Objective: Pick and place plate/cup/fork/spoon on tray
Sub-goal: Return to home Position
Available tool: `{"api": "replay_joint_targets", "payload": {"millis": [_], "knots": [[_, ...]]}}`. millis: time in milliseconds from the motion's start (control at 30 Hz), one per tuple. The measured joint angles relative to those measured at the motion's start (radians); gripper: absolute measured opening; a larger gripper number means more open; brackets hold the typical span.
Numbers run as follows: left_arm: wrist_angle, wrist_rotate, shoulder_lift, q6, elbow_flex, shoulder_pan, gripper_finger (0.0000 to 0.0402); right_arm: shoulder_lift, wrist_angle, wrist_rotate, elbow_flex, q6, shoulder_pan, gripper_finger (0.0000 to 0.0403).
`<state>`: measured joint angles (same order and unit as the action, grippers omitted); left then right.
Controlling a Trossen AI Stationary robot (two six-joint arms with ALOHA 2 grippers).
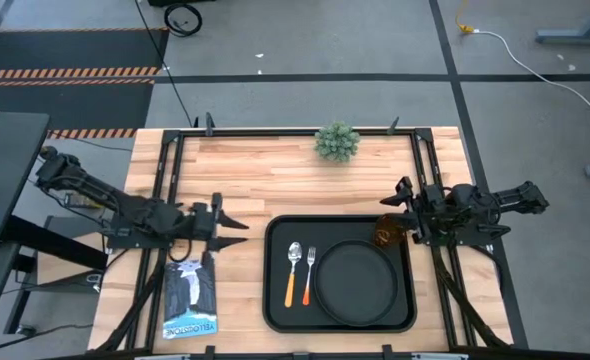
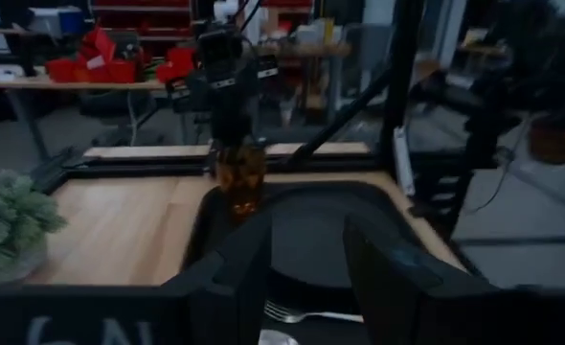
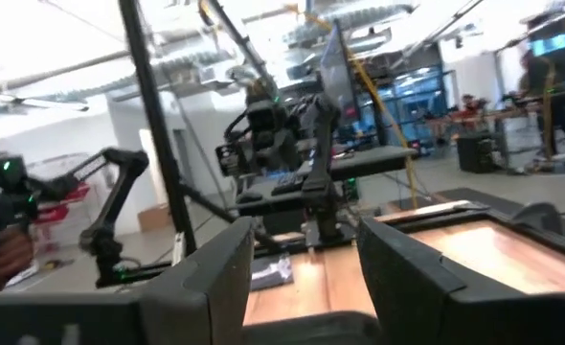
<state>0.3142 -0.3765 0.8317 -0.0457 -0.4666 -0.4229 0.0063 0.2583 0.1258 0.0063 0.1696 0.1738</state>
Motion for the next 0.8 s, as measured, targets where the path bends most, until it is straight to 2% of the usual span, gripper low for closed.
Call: {"api": "replay_joint_targets", "payload": {"millis": [333,633,800], "knots": [[0.04,0.001,-0.326,-0.098,0.221,-0.05,0.0141,0.0,0.033,0.081,0.0,-0.006,0.0,0.0187],[-0.052,-0.008,-0.638,-0.011,0.303,-0.052,0.014,0.0,0.033,0.127,0.0,0.041,0.0,0.0185],[-0.103,-0.038,-0.77,0.059,0.35,-0.047,0.0114,0.0,0.033,0.176,0.0,0.021,-0.021,0.0184]]}}
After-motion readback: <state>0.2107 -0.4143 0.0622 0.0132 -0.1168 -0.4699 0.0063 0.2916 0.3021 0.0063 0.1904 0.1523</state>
